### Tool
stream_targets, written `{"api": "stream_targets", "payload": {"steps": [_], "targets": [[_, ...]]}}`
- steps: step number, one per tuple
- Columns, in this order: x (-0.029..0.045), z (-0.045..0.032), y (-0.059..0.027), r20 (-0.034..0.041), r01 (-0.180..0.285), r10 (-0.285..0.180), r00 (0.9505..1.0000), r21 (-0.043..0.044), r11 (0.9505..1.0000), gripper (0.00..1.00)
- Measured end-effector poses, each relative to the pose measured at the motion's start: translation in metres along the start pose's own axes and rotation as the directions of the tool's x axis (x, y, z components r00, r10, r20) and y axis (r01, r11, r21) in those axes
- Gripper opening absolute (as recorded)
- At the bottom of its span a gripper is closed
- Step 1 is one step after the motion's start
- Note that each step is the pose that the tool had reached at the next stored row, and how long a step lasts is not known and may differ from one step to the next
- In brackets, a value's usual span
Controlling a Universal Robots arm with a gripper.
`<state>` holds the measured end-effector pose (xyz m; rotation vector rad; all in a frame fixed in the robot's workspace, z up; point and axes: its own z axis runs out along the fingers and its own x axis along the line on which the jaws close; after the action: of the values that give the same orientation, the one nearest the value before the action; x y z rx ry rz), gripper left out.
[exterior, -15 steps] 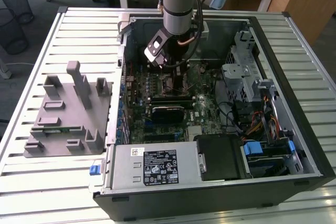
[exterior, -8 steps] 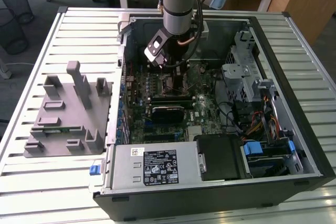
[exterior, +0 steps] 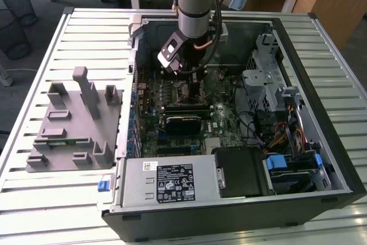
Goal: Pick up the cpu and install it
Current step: 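Place the cpu into insertion slot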
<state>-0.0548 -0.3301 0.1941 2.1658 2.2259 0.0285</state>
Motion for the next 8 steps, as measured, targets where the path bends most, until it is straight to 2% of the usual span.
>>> {"api": "stream_targets", "payload": {"steps": [8], "targets": [[-0.0012, -0.0015, 0.0, 0.0045, 0.0, 0.0, 1.0, 0.0002, 1.0, 0.53]]}}
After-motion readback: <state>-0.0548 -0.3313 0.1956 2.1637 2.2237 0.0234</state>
